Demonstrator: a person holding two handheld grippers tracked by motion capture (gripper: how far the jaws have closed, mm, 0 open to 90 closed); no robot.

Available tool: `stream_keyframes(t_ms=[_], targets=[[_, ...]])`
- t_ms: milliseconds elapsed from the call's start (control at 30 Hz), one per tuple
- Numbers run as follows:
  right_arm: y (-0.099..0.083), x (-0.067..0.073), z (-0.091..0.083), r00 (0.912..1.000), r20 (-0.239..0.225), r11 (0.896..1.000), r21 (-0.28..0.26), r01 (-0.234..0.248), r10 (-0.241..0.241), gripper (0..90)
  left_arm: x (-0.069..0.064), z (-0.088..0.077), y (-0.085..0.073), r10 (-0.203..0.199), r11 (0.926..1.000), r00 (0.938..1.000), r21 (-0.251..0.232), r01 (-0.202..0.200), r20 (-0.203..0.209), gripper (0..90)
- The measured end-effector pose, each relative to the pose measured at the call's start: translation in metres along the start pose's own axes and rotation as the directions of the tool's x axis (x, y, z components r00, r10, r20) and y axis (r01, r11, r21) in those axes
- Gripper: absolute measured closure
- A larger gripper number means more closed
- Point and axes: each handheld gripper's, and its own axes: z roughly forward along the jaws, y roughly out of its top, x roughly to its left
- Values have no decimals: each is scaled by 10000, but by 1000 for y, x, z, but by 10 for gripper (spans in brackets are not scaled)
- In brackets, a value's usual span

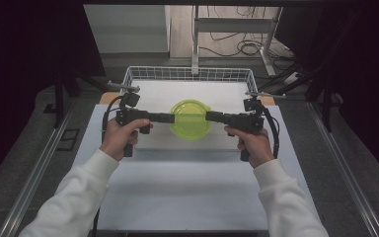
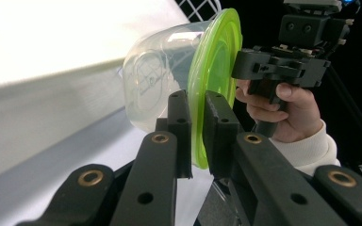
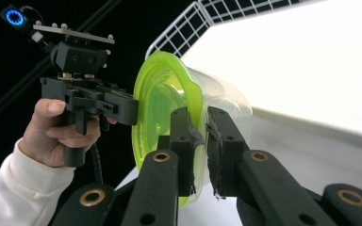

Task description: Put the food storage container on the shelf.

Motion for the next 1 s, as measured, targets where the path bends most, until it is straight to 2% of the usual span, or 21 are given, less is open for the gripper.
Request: stream_keyframes(t_ms=[300, 567, 800, 967, 1000], targets=[[30, 0, 4, 10000, 2, 10000, -54, 19, -19, 807, 1, -5, 30, 46, 10000, 9999, 56, -47, 91, 831], [56, -10, 10, 9998, -16, 9997, -190, -175, 175, 811, 15, 0, 59, -223, 9998, 9994, 20, 222, 277, 832], [67, -24, 18, 9987, -11, 9986, -159, -512, 512, 814, 30, 5, 70, -427, 9990, 9988, 102, 424, 255, 831], [69, -36, 26, 9961, 149, 9962, 22, -865, 865, 815, 40, 11, 74, -816, 9964, 9966, 242, 815, 70, 831], [70, -39, 28, 9948, 206, 9949, 91, -1003, 1001, 814, 42, 12, 74, -905, 9957, 9958, 192, 902, 151, 831]])
